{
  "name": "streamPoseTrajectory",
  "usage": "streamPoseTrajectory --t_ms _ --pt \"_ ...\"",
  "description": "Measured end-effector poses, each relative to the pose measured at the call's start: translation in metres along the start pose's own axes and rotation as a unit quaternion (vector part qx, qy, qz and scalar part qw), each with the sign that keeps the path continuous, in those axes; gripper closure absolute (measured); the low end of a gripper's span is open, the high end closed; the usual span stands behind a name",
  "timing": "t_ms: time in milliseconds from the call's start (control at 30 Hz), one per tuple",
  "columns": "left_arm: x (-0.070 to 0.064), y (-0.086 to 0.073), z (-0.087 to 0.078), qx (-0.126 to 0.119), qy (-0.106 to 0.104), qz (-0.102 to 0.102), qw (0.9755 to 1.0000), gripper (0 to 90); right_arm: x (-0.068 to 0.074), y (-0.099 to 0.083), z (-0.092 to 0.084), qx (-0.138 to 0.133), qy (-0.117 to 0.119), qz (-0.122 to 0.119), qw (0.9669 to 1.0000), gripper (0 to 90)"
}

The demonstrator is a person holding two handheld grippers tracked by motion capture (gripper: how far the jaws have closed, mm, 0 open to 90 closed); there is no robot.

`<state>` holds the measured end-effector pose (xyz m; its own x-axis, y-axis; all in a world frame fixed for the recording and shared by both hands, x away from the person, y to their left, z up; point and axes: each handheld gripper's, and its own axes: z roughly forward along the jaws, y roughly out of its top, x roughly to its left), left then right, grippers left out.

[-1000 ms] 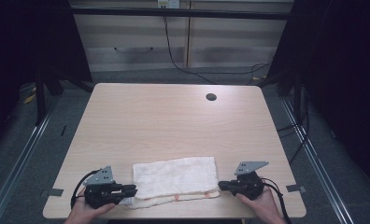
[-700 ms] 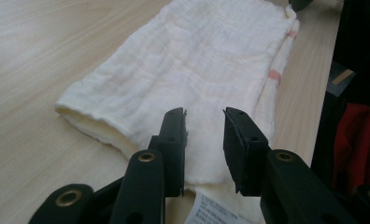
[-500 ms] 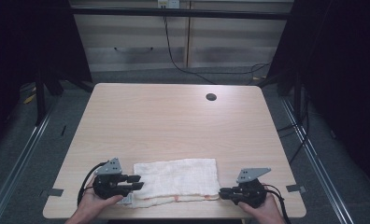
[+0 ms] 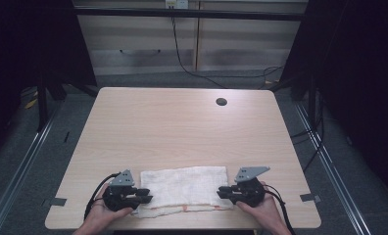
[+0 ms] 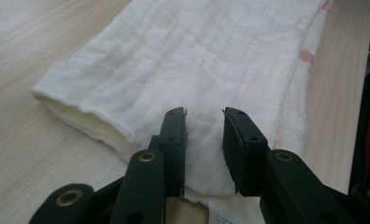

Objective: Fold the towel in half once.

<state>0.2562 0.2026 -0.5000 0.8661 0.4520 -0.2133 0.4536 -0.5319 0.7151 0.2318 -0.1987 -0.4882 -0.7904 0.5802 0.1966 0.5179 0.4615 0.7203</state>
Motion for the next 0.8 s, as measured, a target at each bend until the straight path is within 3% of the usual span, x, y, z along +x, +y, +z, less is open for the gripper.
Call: streamPoseTrajectory --t_ms 133,233,267,367,500,567,700,800 --pt "0.005 0.003 0.003 -0.004 -0.002 -0.001 1.0000 68.8 -0.003 -0.001 0.012 0.027 -0.015 -0.003 0.9995 77.0" --pt "0.008 0.005 0.006 -0.009 0.003 0.003 0.9999 68.7 -0.002 -0.007 0.006 0.026 -0.022 0.000 0.9994 76.8" --pt "0.007 0.006 0.008 -0.011 0.015 0.004 0.9998 68.0 -0.001 -0.009 0.004 0.024 -0.024 0.000 0.9994 76.3" --pt "0.003 0.008 0.010 -0.009 0.002 0.001 1.0000 63.7 0.003 -0.018 -0.005 0.023 -0.029 0.008 0.9993 76.4" --pt "-0.008 0.006 0.008 0.005 -0.009 0.021 0.9997 65.0 0.009 -0.022 -0.011 0.034 -0.040 0.000 0.9986 75.9" --pt "-0.008 0.006 0.006 0.005 -0.012 0.016 0.9998 63.6 0.009 -0.022 -0.011 0.033 -0.035 0.006 0.9988 73.3" --pt "0.002 0.015 -0.003 -0.016 -0.008 0.003 0.9998 64.1 0.003 -0.012 -0.015 0.008 -0.038 0.010 0.9992 71.7" --pt "0.014 0.025 -0.009 -0.032 -0.002 -0.004 0.9995 64.7 -0.009 0.002 -0.020 -0.011 -0.045 0.011 0.9988 71.8"
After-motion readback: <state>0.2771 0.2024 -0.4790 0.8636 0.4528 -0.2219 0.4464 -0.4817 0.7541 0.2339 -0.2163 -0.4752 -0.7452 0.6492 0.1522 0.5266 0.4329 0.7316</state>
